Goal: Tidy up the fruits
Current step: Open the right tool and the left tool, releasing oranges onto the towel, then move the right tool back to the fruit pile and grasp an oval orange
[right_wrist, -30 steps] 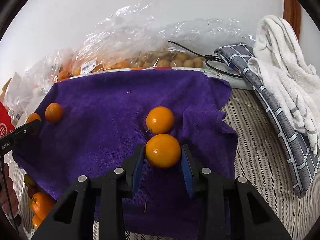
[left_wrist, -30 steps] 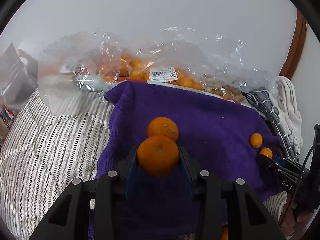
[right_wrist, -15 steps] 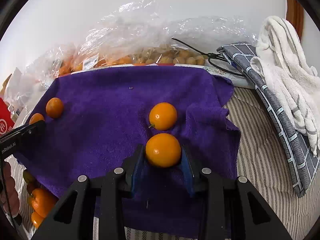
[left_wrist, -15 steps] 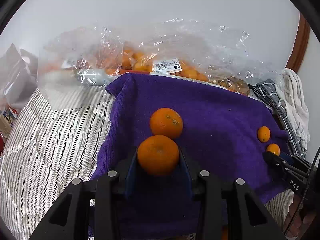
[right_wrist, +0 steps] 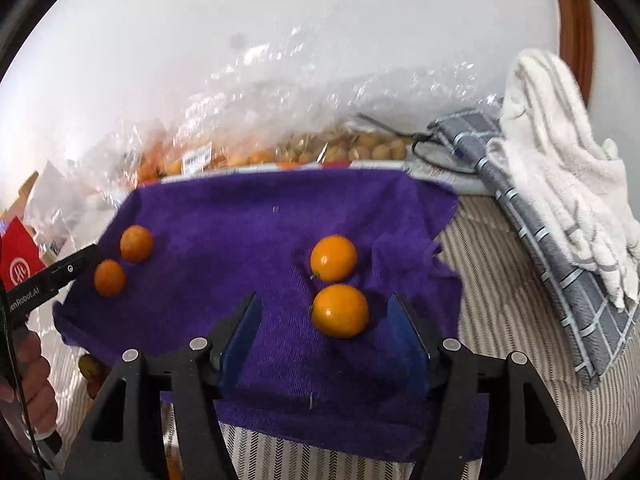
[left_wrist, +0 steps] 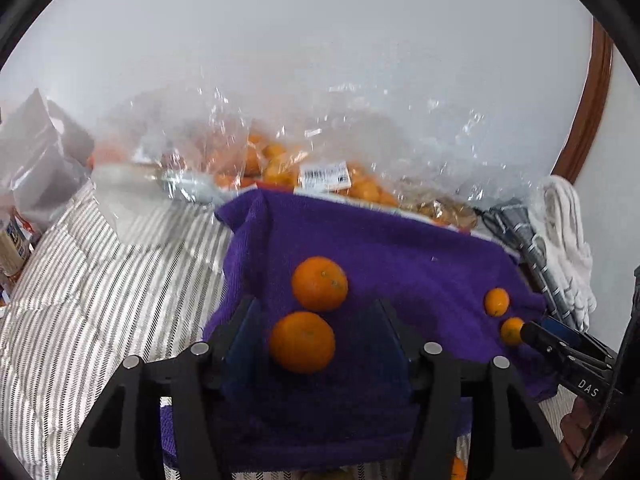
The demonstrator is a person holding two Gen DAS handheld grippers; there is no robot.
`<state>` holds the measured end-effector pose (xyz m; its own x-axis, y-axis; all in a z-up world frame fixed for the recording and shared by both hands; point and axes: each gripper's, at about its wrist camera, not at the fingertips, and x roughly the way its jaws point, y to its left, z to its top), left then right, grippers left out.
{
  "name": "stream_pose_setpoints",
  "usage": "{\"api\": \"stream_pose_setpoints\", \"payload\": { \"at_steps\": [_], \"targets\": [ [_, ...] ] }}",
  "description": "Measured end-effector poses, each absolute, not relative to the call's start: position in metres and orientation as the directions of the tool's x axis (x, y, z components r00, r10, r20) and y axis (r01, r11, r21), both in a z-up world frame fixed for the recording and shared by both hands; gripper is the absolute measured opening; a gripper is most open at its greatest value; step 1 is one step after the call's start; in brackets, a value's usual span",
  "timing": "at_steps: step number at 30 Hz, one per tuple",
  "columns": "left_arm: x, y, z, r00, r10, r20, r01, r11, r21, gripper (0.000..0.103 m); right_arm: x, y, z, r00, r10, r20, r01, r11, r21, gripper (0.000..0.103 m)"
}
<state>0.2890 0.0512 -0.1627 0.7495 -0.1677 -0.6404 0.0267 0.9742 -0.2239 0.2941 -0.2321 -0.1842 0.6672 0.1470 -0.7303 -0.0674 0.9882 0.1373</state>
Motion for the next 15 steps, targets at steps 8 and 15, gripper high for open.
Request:
{"api": "stream_pose_setpoints", "payload": {
  "at_steps": [8, 15],
  "targets": [
    [0.276, 0.045, -0.153, 0.82, -0.084, -0.567, 0.008, 0.991, -0.135, 0.056, 0.27, -0.224, -0.154, 0.717, 0.106, -0.689, -0.059, 0.994, 0.092, 0.065],
    [0.257, 0.052, -0.15, 0.835, -0.155, -0.529, 0.053, 0.978, -0.203, 0.056, 0.229, -0.221, -0.138, 0.737, 0.053, -0.673, -0.034, 0.999, 0.041, 0.065]
  ]
}}
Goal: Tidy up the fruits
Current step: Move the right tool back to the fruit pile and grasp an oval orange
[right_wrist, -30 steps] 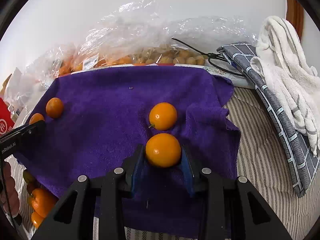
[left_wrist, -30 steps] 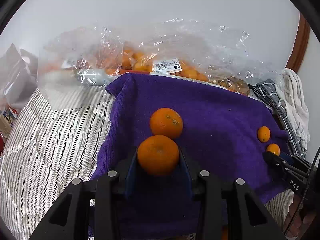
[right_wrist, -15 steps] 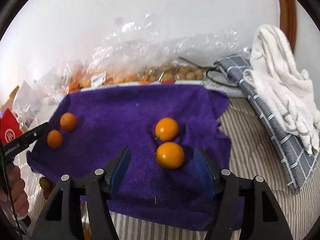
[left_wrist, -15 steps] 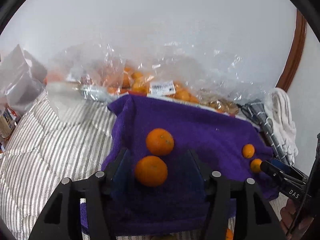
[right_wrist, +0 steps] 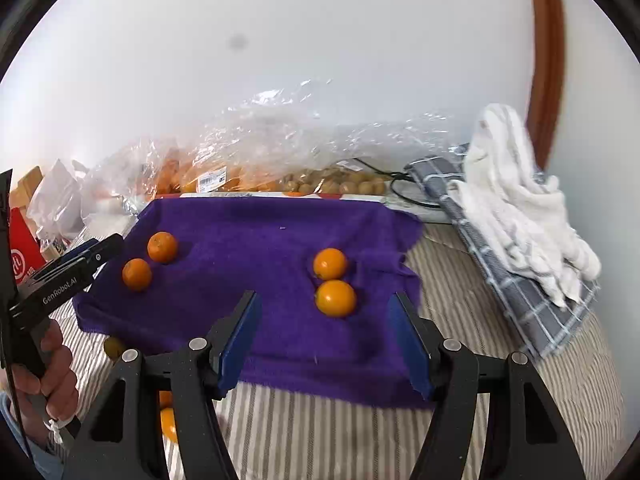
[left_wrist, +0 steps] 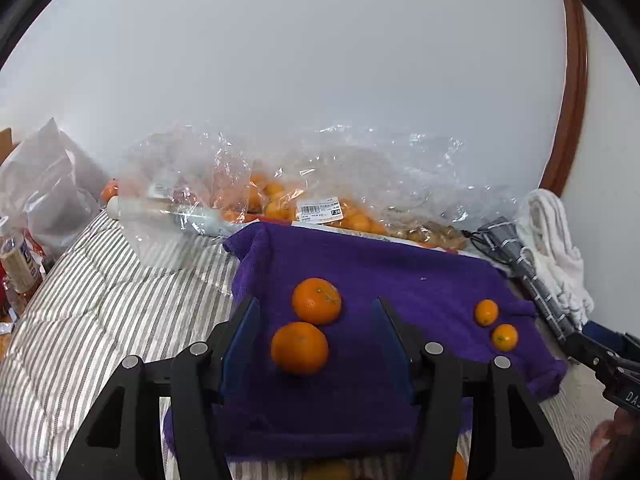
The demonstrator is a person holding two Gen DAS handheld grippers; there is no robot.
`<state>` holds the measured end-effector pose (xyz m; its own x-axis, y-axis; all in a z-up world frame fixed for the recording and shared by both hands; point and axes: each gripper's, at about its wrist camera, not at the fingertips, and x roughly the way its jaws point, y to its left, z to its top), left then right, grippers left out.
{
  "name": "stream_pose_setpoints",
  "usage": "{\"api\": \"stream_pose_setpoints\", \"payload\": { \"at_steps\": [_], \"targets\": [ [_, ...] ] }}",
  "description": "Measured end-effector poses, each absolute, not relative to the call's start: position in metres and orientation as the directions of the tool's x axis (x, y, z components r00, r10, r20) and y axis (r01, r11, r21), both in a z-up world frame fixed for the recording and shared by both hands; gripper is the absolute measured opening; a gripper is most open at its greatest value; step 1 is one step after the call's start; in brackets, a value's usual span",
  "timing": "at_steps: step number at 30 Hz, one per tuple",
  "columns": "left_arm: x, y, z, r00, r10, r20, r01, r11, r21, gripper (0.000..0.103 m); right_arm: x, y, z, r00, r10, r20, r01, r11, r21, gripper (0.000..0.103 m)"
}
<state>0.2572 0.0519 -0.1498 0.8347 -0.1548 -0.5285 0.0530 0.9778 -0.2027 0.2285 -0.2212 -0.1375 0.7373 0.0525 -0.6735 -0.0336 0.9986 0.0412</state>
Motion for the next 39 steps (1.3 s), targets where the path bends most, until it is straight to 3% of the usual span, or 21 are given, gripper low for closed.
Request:
{"api": "stream_pose_setpoints", "payload": {
  "at_steps": [6, 15, 20, 25, 39],
  "targets": [
    [0.228, 0.06, -0.154, 0.822, -0.163, -0.546, 0.066, 0.979, -0.193, 0.056, 0.201, -0.231, -0.144, 0.695, 0.089, -0.713, -0.028, 0.995, 0.098, 0.063],
    [0.184, 0.098, -0.178, 0.761, -0.103, -0.64, 0.011, 0.989, -0.146, 0.056, 0.175, -0.213, -0.17, 0.651, 0.162, -0.742, -0.08, 0.986, 0.146, 0.063],
    [0.173, 0.124, -0.188, 0.728, -0.13, -0.673, -0.042, 0.972, -0.233, 0.056, 0.173, -0.195, -0.183, 0.61, 0.219, -0.761, -0.121, 0.976, 0.183, 0.063],
    [0.171, 0.128, -0.19, 0.723, -0.129, -0.679, -0.057, 0.968, -0.245, 0.056, 0.166, -0.174, -0.19, 0.59, 0.277, -0.759, -0.181, 0.961, 0.21, 0.06],
    [0.173, 0.124, -0.192, 0.712, -0.137, -0.688, -0.042, 0.971, -0.236, 0.056, 0.172, -0.135, -0.214, 0.555, 0.205, -0.806, -0.286, 0.957, 0.047, 0.054]
  ]
}}
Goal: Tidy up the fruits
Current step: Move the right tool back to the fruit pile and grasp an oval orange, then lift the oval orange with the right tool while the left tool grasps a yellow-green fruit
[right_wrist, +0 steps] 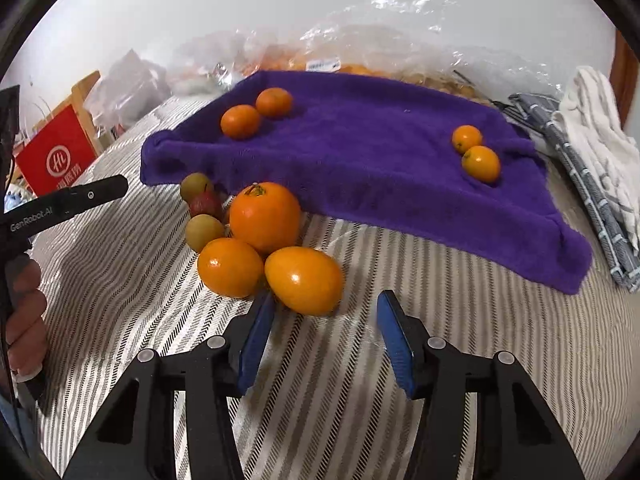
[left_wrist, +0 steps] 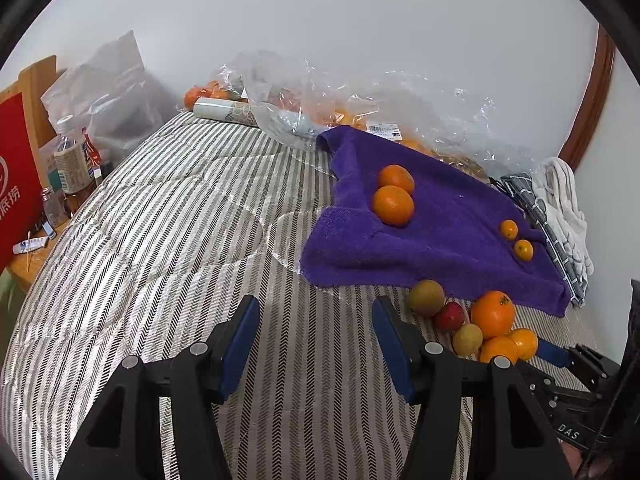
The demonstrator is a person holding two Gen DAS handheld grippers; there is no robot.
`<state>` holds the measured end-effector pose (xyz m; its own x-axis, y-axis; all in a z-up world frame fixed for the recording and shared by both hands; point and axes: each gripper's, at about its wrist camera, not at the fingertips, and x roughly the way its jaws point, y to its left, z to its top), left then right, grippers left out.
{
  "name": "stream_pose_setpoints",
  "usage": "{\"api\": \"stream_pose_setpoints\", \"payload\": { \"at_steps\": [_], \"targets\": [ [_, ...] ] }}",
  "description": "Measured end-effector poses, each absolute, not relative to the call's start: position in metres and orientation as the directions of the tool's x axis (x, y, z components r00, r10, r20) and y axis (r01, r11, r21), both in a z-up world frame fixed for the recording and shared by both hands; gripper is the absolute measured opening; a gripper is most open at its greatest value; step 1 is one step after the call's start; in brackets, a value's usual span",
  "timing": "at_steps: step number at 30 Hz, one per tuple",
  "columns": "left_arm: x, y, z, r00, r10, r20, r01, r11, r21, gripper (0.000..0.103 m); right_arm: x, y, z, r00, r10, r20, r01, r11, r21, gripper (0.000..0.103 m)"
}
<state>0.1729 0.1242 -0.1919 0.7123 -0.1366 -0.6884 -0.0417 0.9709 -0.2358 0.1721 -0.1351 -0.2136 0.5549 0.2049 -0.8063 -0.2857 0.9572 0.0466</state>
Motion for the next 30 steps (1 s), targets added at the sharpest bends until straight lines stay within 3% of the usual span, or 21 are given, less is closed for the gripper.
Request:
{"api": "stream_pose_setpoints", "payload": {
  "at_steps": [3, 4, 5, 13, 21, 30],
  "targets": [
    [0.175, 0.123, -0.193, 0.702, -0.149, -0.697, -0.034, 0.97, -0.242, 0.056, 0.179, -0.131, -0.213, 0.556, 0.205, -0.805, -0.298, 0.954, 0.037, 0.054],
    [0.175, 0.121, -0.193, 0.7, -0.15, -0.698, -0.03, 0.971, -0.239, 0.056, 0.181, -0.131, -0.213, 0.557, 0.209, -0.804, -0.3, 0.953, 0.04, 0.05],
    [0.175, 0.12, -0.193, 0.699, -0.15, -0.699, -0.025, 0.972, -0.234, 0.056, 0.181, -0.131, -0.213, 0.559, 0.215, -0.801, -0.304, 0.952, 0.044, 0.039],
    [0.178, 0.118, -0.197, 0.679, -0.15, -0.718, -0.025, 0.974, -0.227, 0.056, 0.167, -0.147, -0.204, 0.614, 0.171, -0.77, -0.282, 0.959, -0.012, 0.038],
    [0.178, 0.124, -0.202, 0.671, -0.159, -0.724, -0.061, 0.962, -0.268, 0.056, 0.162, -0.203, -0.211, 0.607, 0.095, -0.789, -0.123, 0.992, 0.025, 0.039],
    [0.178, 0.124, -0.202, 0.669, -0.165, -0.725, -0.054, 0.962, -0.268, 0.056, 0.172, -0.219, -0.215, 0.586, 0.09, -0.805, -0.09, 0.995, 0.046, 0.039]
  ]
}}
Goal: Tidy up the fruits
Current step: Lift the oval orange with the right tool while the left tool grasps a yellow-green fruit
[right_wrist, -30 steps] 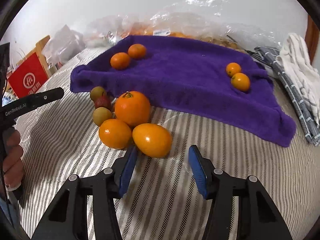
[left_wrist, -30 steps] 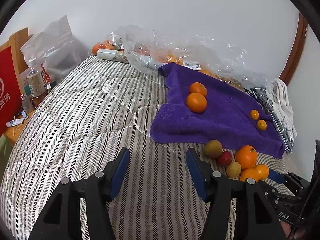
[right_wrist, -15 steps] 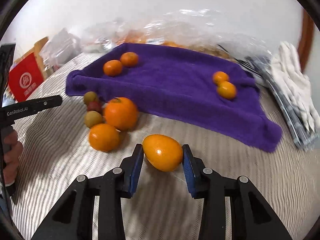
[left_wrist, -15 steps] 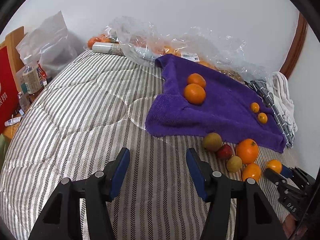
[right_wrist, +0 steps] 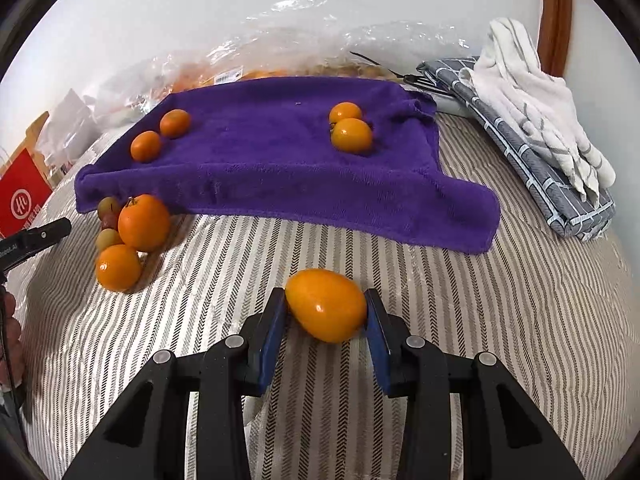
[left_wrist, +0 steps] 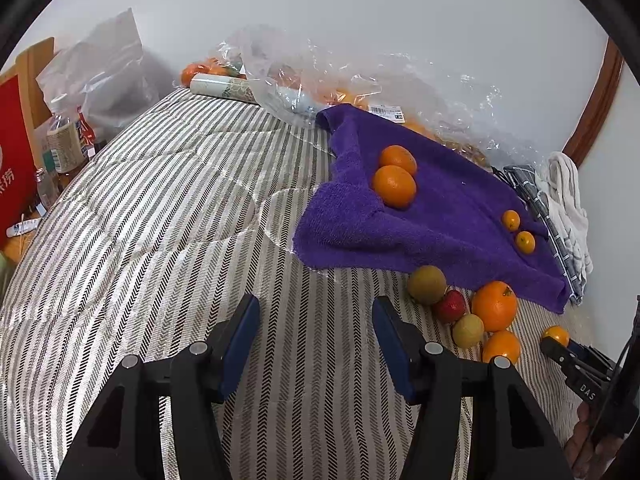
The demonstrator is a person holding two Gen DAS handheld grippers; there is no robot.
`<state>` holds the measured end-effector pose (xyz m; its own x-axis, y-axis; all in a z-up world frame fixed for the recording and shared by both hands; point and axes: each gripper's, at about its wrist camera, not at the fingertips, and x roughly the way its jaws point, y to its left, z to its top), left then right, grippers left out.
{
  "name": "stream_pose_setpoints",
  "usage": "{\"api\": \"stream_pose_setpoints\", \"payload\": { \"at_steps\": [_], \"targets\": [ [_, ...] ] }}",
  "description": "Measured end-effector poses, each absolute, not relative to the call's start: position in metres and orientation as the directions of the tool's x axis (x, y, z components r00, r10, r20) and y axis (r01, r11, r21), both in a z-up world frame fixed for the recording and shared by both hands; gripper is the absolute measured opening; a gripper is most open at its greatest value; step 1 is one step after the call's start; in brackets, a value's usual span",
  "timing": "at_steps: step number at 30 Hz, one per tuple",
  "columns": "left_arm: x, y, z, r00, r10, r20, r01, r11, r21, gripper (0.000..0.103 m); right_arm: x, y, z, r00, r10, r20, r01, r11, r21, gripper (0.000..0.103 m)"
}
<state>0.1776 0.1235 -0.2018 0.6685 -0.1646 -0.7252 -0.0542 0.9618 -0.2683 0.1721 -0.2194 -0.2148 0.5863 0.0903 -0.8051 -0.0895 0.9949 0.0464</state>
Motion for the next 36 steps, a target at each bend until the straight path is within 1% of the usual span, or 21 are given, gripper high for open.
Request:
{"api": "stream_pose_setpoints", "payload": {
  "at_steps": [6, 10, 13, 17, 18, 19, 21, 23, 27, 29, 30, 32, 36],
  "targets": [
    [0.178, 0.123, -0.202, 0.666, -0.172, -0.726, -0.045, 0.962, -0.27, 0.057, 0.173, -0.216, -0.213, 0.616, 0.072, -0.784, -0.086, 0.996, 0.024, 0.039],
    [0.178, 0.126, -0.202, 0.665, -0.204, -0.719, -0.037, 0.952, -0.303, 0.057, 0.176, -0.221, -0.21, 0.629, 0.088, -0.772, -0.063, 0.996, 0.062, 0.039],
    [0.176, 0.121, -0.201, 0.655, -0.269, -0.706, 0.019, 0.94, -0.34, 0.055, 0.175, -0.224, -0.211, 0.628, 0.086, -0.773, -0.045, 0.996, 0.074, 0.039],
    [0.174, 0.097, -0.194, 0.647, -0.313, -0.696, 0.123, 0.943, -0.31, 0.055, 0.172, -0.224, -0.208, 0.641, 0.127, -0.757, -0.072, 0.992, 0.105, 0.039],
    [0.176, 0.089, -0.19, 0.64, -0.315, -0.701, 0.139, 0.945, -0.297, 0.054, 0.171, -0.224, -0.208, 0.638, 0.132, -0.759, -0.073, 0.991, 0.111, 0.039],
    [0.177, 0.083, -0.188, 0.634, -0.317, -0.706, 0.146, 0.945, -0.294, 0.05, 0.172, -0.225, -0.209, 0.634, 0.137, -0.761, -0.074, 0.99, 0.117, 0.039],
    [0.182, 0.072, -0.181, 0.622, -0.341, -0.705, 0.159, 0.937, -0.312, 0.046, 0.173, -0.225, -0.208, 0.633, 0.142, -0.761, -0.071, 0.989, 0.126, 0.039],
    [0.19, 0.064, -0.176, 0.608, -0.35, -0.713, 0.151, 0.932, -0.328, 0.045, 0.171, -0.226, -0.207, 0.637, 0.162, -0.754, -0.082, 0.986, 0.143, 0.039],
    [0.209, 0.055, -0.18, 0.6, -0.323, -0.732, 0.108, 0.939, -0.326, 0.039, 0.169, -0.228, -0.205, 0.646, 0.194, -0.738, -0.094, 0.98, 0.176, 0.039],
    [0.214, 0.057, -0.187, 0.601, -0.304, -0.739, 0.075, 0.942, -0.327, 0.033, 0.169, -0.229, -0.205, 0.647, 0.194, -0.738, -0.086, 0.979, 0.182, 0.039],
    [0.215, 0.058, -0.191, 0.597, -0.302, -0.743, 0.065, 0.941, -0.331, 0.027, 0.168, -0.23, -0.205, 0.647, 0.196, -0.737, -0.085, 0.979, 0.186, 0.039],
    [0.217, 0.061, -0.198, 0.587, -0.345, -0.732, 0.08, 0.925, -0.372, 0.026, 0.168, -0.231, -0.205, 0.649, 0.199, -0.735, -0.082, 0.978, 0.193, 0.039],
    [0.213, 0.068, -0.197, 0.616, -0.346, -0.707, 0.094, 0.924, -0.37, 0.026, 0.17, -0.231, -0.205, 0.645, 0.2, -0.738, -0.082, 0.978, 0.193, 0.039]
  ]
}}
